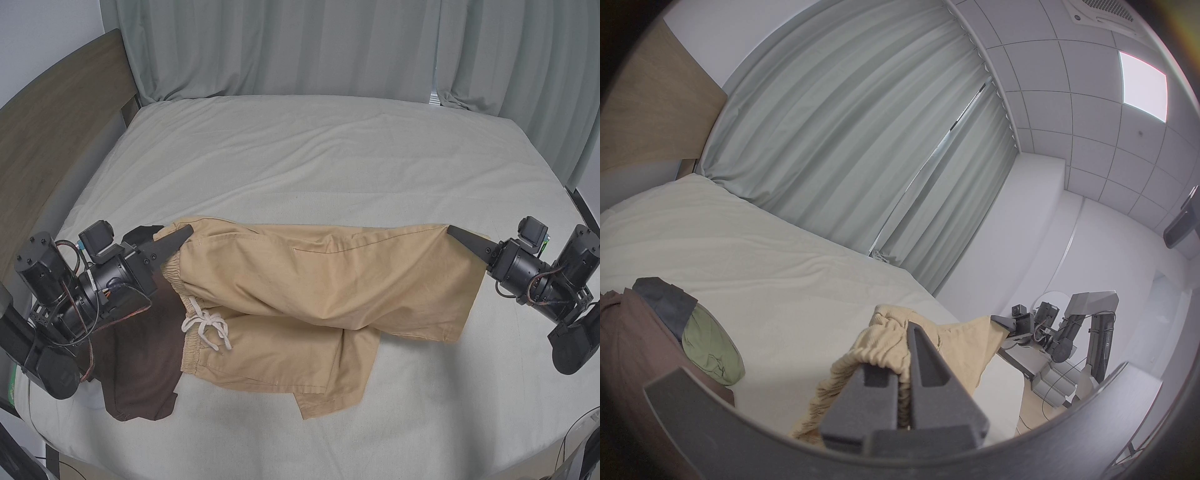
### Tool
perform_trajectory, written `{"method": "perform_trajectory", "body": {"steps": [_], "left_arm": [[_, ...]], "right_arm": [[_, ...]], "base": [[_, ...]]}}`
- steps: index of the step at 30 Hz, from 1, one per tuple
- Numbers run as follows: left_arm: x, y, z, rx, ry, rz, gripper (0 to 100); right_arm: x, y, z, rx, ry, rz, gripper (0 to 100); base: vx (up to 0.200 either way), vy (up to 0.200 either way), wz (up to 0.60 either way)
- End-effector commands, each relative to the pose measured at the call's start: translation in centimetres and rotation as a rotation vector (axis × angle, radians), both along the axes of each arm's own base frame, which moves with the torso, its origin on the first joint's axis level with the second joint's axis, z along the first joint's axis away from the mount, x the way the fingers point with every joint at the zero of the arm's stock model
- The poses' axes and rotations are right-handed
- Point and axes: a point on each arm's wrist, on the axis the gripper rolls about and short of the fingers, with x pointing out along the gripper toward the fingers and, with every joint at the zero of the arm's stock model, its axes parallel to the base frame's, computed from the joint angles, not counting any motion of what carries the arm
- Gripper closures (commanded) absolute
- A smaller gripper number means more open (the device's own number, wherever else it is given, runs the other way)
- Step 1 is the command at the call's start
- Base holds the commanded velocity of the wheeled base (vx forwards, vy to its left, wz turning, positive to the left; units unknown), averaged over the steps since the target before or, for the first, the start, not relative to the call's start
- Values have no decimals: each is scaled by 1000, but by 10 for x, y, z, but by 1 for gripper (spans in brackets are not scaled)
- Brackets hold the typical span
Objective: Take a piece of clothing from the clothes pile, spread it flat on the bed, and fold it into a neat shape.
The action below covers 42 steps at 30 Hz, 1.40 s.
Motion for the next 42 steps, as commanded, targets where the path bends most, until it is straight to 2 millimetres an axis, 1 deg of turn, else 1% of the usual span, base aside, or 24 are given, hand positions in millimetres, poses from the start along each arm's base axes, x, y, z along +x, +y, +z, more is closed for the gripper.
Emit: {"method": "perform_trajectory", "body": {"steps": [1,5,12,16,24,34,42], "left_arm": [[2,3,-2,1,6,12,100],[4,6,-2,1,6,24,100],[7,11,0,-3,-3,40,100],[9,13,-3,1,6,52,100],[16,20,-3,0,1,76,100],[26,33,-6,-2,4,126,100],[26,32,-6,-2,5,125,100]], "right_arm": [[2,-3,0,0,-2,-10,100],[3,-3,0,1,-3,-11,100],[6,-11,2,2,-12,-41,100],[7,-13,2,1,-12,-45,100],[10,-19,4,3,-23,-70,100],[14,-25,2,1,-17,-91,100],[17,-24,-4,-4,2,-86,100]], "base": [[0,0,0],[0,0,0],[0,0,0],[0,0,0],[0,0,0],[0,0,0],[0,0,0]]}}
